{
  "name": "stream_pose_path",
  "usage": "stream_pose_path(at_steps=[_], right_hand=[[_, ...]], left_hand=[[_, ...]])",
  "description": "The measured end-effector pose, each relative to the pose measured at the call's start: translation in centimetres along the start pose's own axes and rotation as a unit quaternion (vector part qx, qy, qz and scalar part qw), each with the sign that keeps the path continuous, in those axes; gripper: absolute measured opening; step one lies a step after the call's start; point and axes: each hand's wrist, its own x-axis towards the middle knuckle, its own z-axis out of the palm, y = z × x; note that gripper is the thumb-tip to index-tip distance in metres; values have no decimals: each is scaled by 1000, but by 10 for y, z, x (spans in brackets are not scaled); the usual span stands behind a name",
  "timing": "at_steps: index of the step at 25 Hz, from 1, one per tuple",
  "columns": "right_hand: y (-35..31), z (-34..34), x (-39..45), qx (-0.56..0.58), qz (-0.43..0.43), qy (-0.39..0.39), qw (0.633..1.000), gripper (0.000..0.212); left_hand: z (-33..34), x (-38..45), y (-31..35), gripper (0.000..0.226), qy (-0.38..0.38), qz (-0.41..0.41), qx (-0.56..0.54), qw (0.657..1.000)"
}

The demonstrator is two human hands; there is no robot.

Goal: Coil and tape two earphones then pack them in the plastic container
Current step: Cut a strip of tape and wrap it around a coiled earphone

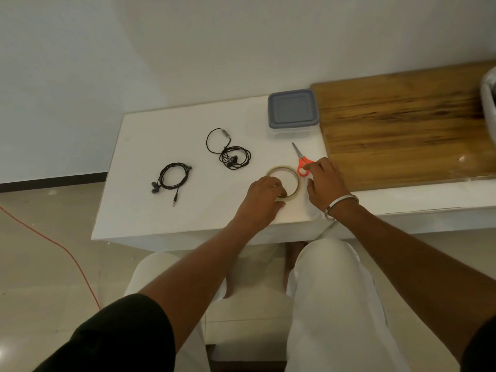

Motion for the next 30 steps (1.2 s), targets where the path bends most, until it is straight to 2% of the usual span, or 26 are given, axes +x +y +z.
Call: stream_pose_path(at_steps=[5, 7, 10, 12, 14, 17, 22, 26, 30], right_hand=[[-10, 5, 16, 50, -23, -22, 998, 22], [-18, 6, 22, 116, 0, -17, 993, 22], [-29, 5, 26, 244, 107, 32, 963, 29], [-36, 2, 26, 313, 165, 18, 935, 37], [-42, -2, 24, 392, 184, -16, 901, 41], [-49, -9, 20, 473, 177, -31, 862, 41], [-59, -25, 16, 539, 161, -26, 826, 27], [-66, -29, 14, 562, 143, -39, 814, 19], [-73, -32, 10, 577, 127, -90, 802, 21]], left_hand=[[-1, 1, 1, 21, 8, 10, -3, 1000], [-3, 0, 2, 21, 20, 2, -5, 1000], [-7, -1, 0, 17, 65, 19, -14, 998], [-10, -2, -2, 16, 78, 30, -20, 996], [-12, -5, -2, 16, 82, 29, -25, 996], [-19, -13, -2, 17, 83, 20, -44, 995], [-23, -28, -8, 16, 59, 9, -85, 995], [-25, -35, -13, 14, 41, -17, -129, 991], [-30, -44, -22, 15, 21, -23, -161, 986]])
